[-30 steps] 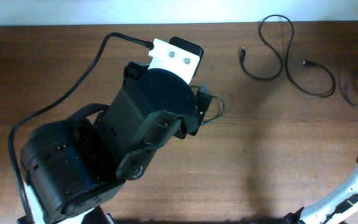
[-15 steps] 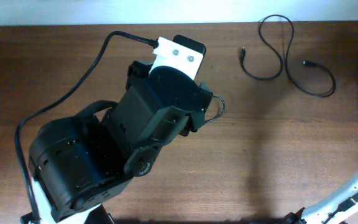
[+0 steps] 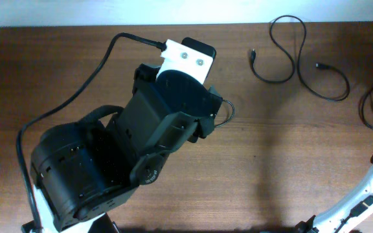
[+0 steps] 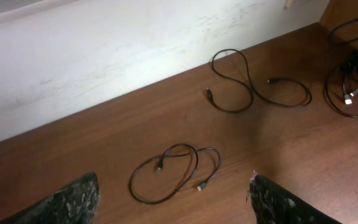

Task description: Untangle cables

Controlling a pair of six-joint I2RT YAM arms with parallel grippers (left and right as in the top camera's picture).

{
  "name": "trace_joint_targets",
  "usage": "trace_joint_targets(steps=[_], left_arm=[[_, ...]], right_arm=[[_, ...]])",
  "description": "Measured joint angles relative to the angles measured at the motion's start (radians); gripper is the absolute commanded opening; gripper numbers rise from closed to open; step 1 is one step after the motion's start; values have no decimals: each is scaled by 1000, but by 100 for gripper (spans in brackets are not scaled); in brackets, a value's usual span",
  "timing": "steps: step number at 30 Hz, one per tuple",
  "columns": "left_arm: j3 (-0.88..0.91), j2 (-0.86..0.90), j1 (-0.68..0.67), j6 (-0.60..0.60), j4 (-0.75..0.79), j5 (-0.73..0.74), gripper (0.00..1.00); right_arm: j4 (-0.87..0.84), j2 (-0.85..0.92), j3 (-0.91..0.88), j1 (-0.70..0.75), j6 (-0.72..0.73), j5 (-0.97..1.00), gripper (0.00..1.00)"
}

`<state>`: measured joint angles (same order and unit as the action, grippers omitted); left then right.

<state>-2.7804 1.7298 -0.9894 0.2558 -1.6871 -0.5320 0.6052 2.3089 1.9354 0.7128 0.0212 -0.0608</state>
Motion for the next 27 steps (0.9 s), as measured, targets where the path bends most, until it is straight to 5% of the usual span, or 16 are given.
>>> trace_joint_targets(steps=[5,11,17,21,27], left_arm=[[5,0,0,0,0,-21,80],[36,3,-1,-2,0,-83,91],[36,3,-1,-5,0,-102,96],[36,3,-1,-10,0,-105,99],[36,3,-1,-25,0,-110,100]], right_arm=[[49,-42,4,0,0,-16,98],[159,-401,40,-58,-3,-146,95],[388,-426,48,-418,-34,-149,93],[535,-421,41,-702,-99,30,95],[555,-420,-16,-884,-138,90,95]])
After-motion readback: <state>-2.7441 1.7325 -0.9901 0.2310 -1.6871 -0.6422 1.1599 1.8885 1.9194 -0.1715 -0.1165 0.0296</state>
